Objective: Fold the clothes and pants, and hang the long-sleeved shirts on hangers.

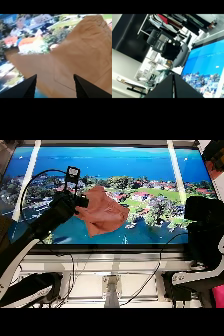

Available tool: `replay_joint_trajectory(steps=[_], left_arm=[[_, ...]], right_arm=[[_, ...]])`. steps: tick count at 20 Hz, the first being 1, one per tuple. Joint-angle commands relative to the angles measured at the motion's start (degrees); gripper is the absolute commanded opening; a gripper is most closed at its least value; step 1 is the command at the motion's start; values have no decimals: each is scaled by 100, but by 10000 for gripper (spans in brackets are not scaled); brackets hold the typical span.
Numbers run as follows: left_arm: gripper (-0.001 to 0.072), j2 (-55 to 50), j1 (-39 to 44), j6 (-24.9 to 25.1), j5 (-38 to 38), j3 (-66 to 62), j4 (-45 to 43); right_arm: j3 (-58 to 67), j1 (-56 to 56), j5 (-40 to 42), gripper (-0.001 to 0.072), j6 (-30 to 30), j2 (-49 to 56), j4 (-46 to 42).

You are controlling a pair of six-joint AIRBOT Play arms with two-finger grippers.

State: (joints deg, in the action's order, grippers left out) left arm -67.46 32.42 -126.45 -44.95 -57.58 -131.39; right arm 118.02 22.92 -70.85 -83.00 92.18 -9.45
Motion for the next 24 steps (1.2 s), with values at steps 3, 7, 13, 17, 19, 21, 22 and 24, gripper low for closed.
replay_joint_trajectory(steps=[3, 7, 13, 17, 19, 21, 22, 24], left_arm=[[529, -66, -140, -2, -420, 2, -317], [9, -66, -133, -7, -660, 2, -181], [7, 535, -146, -109, -518, 684, 164], [6, 1738, -160, -105, -295, 2000, 1532], [6, 2463, -157, -107, 15, 2726, 2422], [7, 3152, -157, -105, 352, 3377, 3383], [7, 3475, -157, -103, 531, 3679, 3864], [6, 4002, -153, -98, 944, 4197, 4717]], right_arm=[[0, -7, 195, 25, -2, -4, -59], [0, -13, -164, 22, -2, -4, -1224], [-1141, -35, -1480, 19, 492, -4, -2236], [-2656, -142, -1711, 19, 767, -4, -1930], [-3414, -221, -1805, 20, 778, -2, -1930], [-4133, -385, -1746, 21, 804, 2, -1928], [-4503, -529, -1687, 21, 835, 2, -1934], [-5084, -870, -1335, 24, 925, 9, -2002]])
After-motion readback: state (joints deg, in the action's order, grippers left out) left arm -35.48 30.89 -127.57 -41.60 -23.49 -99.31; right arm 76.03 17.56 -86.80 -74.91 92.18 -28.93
